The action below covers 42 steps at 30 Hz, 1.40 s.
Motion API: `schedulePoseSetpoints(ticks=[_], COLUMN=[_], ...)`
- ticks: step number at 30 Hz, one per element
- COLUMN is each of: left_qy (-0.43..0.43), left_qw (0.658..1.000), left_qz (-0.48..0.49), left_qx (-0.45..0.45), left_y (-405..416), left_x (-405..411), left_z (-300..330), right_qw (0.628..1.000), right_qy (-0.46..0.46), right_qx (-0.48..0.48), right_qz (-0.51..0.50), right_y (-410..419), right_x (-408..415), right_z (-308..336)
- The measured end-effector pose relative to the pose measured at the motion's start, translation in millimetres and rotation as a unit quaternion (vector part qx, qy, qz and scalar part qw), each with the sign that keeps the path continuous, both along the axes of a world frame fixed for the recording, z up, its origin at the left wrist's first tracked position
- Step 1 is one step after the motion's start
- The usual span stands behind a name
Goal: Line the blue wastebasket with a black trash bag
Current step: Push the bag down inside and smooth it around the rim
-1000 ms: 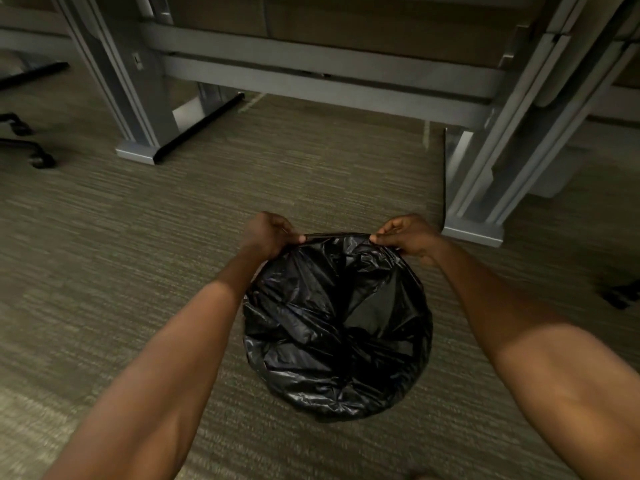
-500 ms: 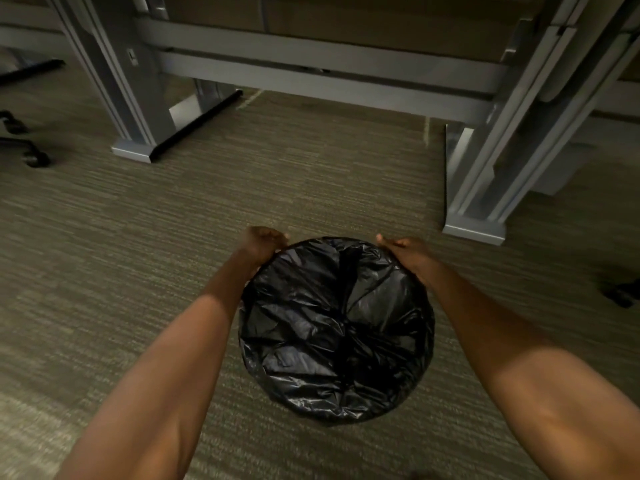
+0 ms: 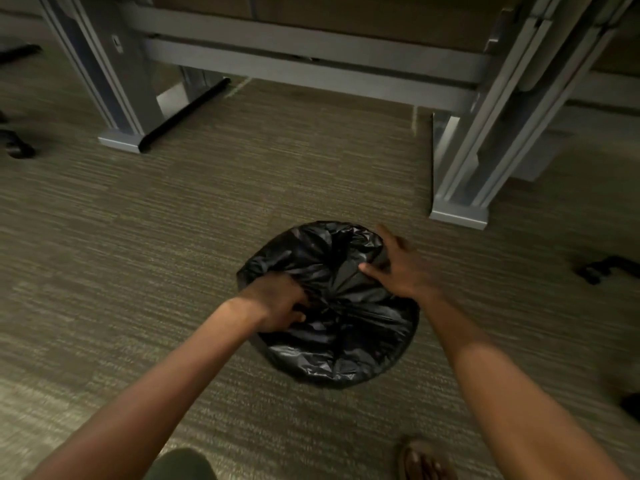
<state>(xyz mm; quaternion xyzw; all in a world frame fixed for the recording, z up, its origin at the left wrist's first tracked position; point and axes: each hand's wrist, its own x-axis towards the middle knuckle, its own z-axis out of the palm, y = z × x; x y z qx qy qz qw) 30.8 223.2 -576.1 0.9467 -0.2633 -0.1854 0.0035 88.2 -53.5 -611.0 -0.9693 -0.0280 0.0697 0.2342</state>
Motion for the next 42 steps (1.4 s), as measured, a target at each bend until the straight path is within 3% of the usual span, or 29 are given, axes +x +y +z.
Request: schedulePoseSetpoints(ticks=[4, 12, 14, 17, 20, 22, 23, 26, 28, 30, 32, 34, 36, 37, 39, 40, 42], left_qy=[0.024, 0.095, 0.084, -0.003, -0.082, -0.103, -0.103, -0.088, -0.033, 0.036, 0.061, 0.089, 0.109, 0.092, 0.010, -0.024, -0.040], left_qw=[0.994, 0.979, 0.982, 0.994, 0.996, 0.993, 0.990, 0.978, 0.977, 0.985, 0.994, 0.994, 0.989, 0.988, 0.987, 0.987, 0.992], left_qz=[0.027, 0.016, 0.024, 0.041, 0.010, -0.017, -0.020, 0.001, -0.004, -0.019, -0.018, -0.006, 0.003, 0.007, 0.025, 0.036, 0.041], left_qx=[0.107, 0.182, 0.165, 0.097, 0.036, -0.046, -0.095, -0.188, -0.209, -0.169, -0.090, -0.069, -0.098, -0.122, -0.159, -0.156, -0.110], left_y=[15.8, 2.1, -5.5, -15.7, -21.4, -18.7, -14.6, 0.1, 4.2, -0.5, -8.2, -13.9, -15.2, -15.0, -16.6, -20.3, -32.4], left_x=[0.8, -8.3, -9.6, -10.9, -18.3, -27.7, -33.5, -50.4, -63.2, -73.4, -73.7, -68.7, -64.0, -62.8, -57.5, -52.2, -38.1], left_z=[8.1, 15.6, 16.4, 19.3, 21.2, 17.8, 15.7, 9.5, 4.0, -2.0, -3.3, -0.3, 3.4, 5.0, 5.0, 4.5, 3.3], right_qw=[0.998, 0.999, 0.998, 0.995, 0.998, 0.992, 0.991, 0.997, 0.999, 1.000, 0.997, 0.993, 0.993, 0.993, 0.975, 0.967, 0.959], right_qy=[0.035, 0.041, 0.055, 0.067, -0.048, -0.122, -0.118, -0.034, -0.016, -0.005, 0.021, 0.053, 0.029, -0.036, -0.205, -0.237, -0.165], right_qx=[0.040, 0.030, 0.035, 0.067, 0.029, -0.027, -0.046, -0.053, -0.034, 0.002, 0.047, 0.065, 0.023, -0.022, -0.075, -0.090, -0.153], right_qz=[-0.018, -0.016, -0.009, -0.003, -0.033, 0.016, 0.045, 0.041, 0.009, -0.031, -0.058, -0.077, -0.108, -0.107, -0.032, 0.035, 0.172], right_y=[-21.5, -22.5, -20.4, -19.1, -8.3, 4.5, 10.7, 14.6, 7.4, 2.7, 0.3, -1.0, -0.8, 2.6, 19.2, 31.8, 56.9], right_x=[7.2, 11.8, 8.1, -0.1, -17.7, -29.5, -33.9, -39.9, -39.9, -36.1, -28.5, -26.0, -30.9, -37.1, -51.1, -57.9, -68.7], right_z=[-2.5, -3.1, 3.9, 27.8, 47.0, 45.1, 40.5, 19.5, 5.7, -0.6, -0.9, 2.6, 12.2, 19.2, 31.7, 35.8, 36.4])
